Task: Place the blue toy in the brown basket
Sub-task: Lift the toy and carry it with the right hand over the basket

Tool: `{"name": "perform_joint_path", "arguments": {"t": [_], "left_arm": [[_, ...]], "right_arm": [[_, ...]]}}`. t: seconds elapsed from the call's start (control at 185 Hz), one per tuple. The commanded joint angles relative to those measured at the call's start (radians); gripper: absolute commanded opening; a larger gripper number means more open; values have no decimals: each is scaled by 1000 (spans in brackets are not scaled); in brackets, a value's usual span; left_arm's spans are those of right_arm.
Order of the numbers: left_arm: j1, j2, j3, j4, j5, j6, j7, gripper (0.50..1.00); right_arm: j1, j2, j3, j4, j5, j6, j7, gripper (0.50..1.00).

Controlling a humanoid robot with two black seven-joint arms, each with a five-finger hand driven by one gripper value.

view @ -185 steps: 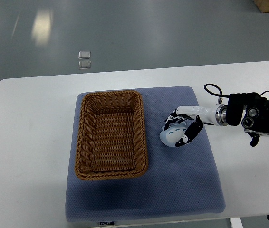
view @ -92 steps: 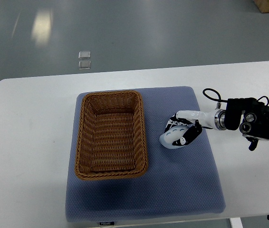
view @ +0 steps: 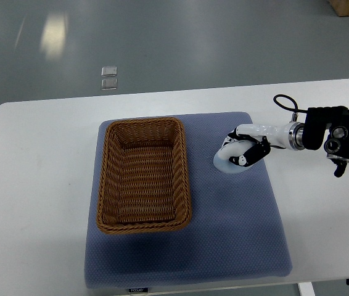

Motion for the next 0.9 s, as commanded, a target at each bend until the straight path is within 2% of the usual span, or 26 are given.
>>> {"name": "perform_joint_path", "arguments": {"t": [0.0, 0.238, 0.379, 0.698, 0.893], "left_arm": [[0, 0, 0, -1, 0, 0, 0, 1000], [0, 0, 0, -3, 0, 0, 0, 1000], [0, 0, 0, -3, 0, -2, 0, 1000], [-2, 0, 2, -6, 2, -2, 0, 1000], [-2, 0, 2, -7, 2, -2, 0, 1000]], "right_arm": [[72, -21, 1, 16, 35, 23, -1, 500], [189, 7, -10, 17, 84, 43, -3, 500], [232, 91, -36, -13, 90, 41, 2, 500], [267, 406, -127, -177, 92, 26, 32, 500], [256, 550, -147, -282, 90, 0, 39, 500]]}}
